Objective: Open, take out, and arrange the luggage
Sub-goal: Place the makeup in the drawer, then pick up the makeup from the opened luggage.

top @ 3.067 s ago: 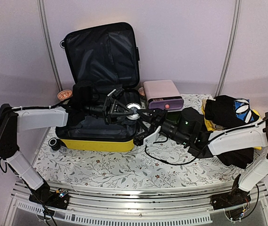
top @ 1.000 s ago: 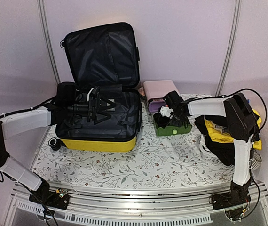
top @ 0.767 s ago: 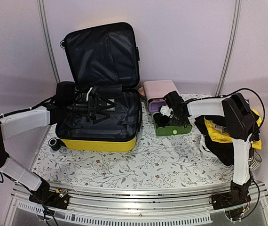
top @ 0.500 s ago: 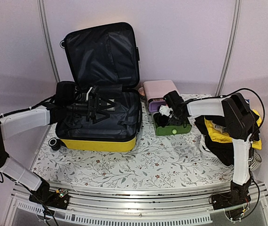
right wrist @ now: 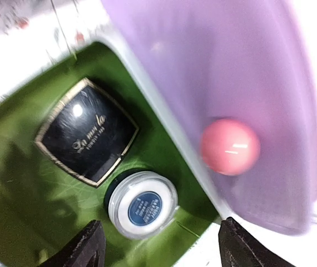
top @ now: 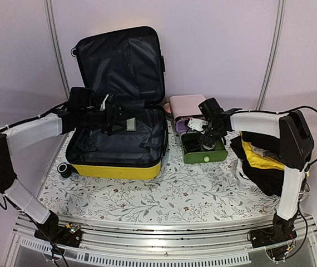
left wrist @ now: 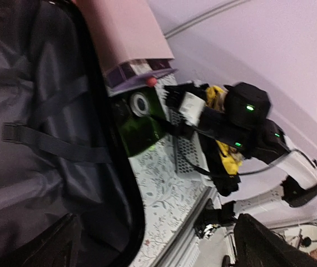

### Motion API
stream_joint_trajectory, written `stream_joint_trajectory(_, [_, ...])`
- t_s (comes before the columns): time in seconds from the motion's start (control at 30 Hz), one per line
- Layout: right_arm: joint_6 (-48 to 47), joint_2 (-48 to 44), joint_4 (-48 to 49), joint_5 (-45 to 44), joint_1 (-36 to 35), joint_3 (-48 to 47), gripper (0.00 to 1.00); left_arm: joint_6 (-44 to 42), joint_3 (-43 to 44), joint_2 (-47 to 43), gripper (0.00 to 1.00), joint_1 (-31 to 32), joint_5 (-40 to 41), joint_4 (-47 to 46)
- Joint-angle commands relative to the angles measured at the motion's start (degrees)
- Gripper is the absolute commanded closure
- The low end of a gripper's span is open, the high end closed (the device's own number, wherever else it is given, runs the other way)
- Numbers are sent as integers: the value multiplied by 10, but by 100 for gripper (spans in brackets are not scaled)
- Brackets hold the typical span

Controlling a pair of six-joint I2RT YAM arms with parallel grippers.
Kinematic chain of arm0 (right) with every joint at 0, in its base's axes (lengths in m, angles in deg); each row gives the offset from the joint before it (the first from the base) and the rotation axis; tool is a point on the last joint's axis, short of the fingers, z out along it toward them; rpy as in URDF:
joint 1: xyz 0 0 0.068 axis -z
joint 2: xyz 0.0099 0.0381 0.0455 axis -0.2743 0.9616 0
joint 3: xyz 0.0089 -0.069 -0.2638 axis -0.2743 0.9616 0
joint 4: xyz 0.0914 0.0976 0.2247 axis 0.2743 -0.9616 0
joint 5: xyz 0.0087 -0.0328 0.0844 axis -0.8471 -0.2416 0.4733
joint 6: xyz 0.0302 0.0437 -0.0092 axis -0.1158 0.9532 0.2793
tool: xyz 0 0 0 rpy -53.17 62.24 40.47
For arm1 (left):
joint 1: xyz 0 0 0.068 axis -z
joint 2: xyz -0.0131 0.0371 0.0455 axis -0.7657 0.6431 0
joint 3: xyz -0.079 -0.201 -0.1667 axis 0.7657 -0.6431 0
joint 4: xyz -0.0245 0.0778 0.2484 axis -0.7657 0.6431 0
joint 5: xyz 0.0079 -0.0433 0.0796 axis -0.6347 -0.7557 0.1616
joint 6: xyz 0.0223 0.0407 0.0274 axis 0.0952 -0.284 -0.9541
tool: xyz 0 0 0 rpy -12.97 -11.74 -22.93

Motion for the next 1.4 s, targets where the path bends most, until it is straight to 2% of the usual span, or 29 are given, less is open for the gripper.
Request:
stream_joint_trajectory(0.0, [13,-55,-27,61,-3,0,26,-88,24,34,2,-37,116,75])
stream_joint_trajectory(0.1, [24,-82,-27,108,-4,-6,26,-131,44,68,2,-46,209,86])
stream_joint_trajectory(0.2, [54,-113,-18,196,-4,-8,26,-172,97,130,2,-44,300,117])
stream_joint_trajectory(0.33, [111,-155,10,313,-6,1,24,-193,191,234,2,-44,343,149])
stream_joint_trajectory(0.53, [180,-247,106,411,-9,82,22,-229,281,331,2,-21,430,141])
stream_joint_trajectory(0.7, [225,-315,183,470,-9,147,6,-246,369,405,2,-7,476,142])
stream_joint_trajectory(0.77, [240,-336,209,479,-9,171,1,-252,400,434,2,-3,487,146])
stream_joint_trajectory(0.97, [267,-367,241,479,-9,199,1,-245,482,513,4,-3,509,179])
stream_joint_trajectory(1.23, [276,-376,275,481,-9,220,1,-230,519,556,13,-5,519,179])
stream_joint_trajectory(1.37, [278,-374,278,481,-8,221,1,-237,516,560,30,-10,499,163])
